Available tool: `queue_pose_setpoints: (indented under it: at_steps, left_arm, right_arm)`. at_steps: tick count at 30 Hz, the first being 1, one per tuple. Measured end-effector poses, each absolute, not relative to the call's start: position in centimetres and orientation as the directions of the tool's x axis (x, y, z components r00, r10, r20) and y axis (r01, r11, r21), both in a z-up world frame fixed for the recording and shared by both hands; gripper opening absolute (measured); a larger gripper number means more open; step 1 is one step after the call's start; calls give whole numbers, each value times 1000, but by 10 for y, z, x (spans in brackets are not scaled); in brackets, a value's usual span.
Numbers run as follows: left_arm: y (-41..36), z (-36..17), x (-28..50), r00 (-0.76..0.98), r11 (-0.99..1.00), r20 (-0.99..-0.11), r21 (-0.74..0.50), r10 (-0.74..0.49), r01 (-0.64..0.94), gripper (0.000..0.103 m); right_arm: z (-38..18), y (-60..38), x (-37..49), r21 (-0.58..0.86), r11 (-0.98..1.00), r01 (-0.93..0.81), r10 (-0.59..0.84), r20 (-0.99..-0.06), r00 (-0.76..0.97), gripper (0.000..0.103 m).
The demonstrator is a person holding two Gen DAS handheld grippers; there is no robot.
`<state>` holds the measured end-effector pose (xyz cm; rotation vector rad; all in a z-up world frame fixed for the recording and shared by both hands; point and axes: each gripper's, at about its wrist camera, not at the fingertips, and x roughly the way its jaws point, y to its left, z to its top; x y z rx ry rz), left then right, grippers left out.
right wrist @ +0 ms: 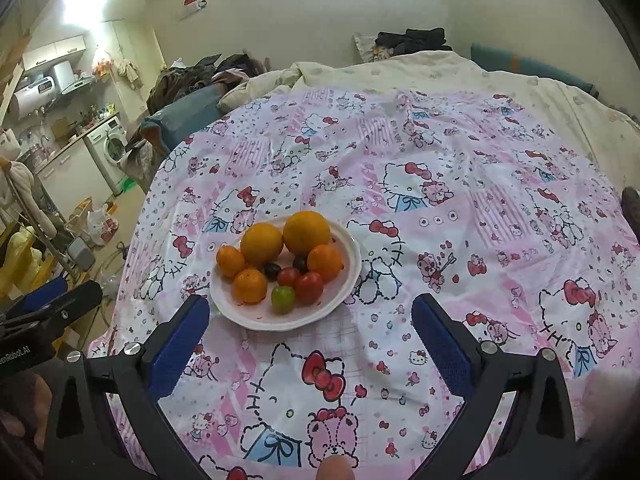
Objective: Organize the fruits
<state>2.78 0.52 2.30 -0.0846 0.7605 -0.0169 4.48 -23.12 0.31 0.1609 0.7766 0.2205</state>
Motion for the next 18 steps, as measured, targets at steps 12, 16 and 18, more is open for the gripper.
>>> queue_pose_setpoints:
  at_steps: [12, 16, 18]
  left_arm:
    - [6, 22, 27, 718, 997, -695, -75, -36, -22, 102]
    - [6, 22, 28, 716, 997, -697, -73, -35, -22, 102]
    - [7, 20, 29, 711, 997, -703, -77, -38, -23, 102]
  right_arm:
    - [2, -230, 44, 222, 965, -136, 253, -679, 689, 103]
    - [0, -231, 42, 223, 966, -132, 251, -683, 685, 103]
    - [0, -231, 41, 234, 963, -137, 263, -683, 681, 103]
